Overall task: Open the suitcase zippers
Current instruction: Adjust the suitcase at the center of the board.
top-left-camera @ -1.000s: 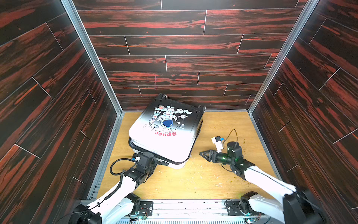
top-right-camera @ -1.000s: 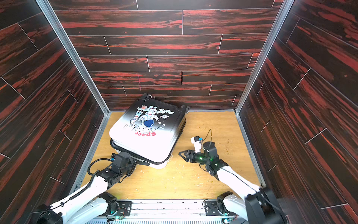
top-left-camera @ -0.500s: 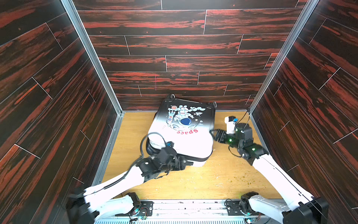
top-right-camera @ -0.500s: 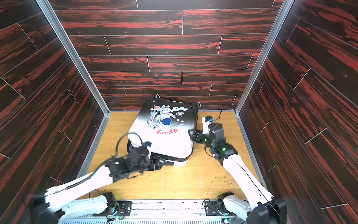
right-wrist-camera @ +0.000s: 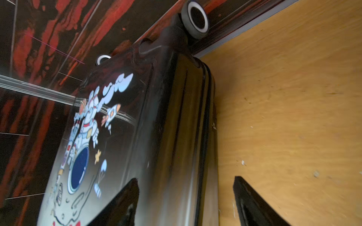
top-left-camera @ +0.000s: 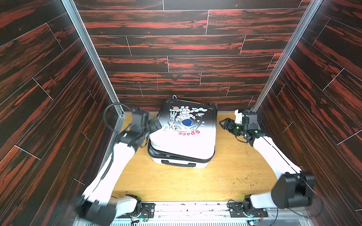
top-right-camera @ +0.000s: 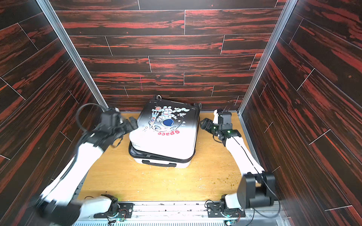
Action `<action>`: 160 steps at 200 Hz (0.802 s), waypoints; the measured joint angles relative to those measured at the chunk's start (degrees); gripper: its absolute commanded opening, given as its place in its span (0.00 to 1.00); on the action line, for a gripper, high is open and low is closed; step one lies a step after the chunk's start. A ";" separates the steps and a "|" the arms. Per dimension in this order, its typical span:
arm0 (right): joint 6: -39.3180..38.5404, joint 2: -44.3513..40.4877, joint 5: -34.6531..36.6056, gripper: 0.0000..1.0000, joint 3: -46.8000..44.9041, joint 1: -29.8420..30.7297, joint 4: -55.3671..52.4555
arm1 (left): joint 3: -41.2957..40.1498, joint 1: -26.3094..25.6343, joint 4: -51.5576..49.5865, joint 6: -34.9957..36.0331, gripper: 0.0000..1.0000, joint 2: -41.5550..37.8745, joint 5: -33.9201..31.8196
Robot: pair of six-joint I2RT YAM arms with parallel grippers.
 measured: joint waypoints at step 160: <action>1.16 37.05 -30.51 0.78 36.24 -0.39 1.09 | -35.32 10.60 58.47 -43.08 1.00 -1.68 31.87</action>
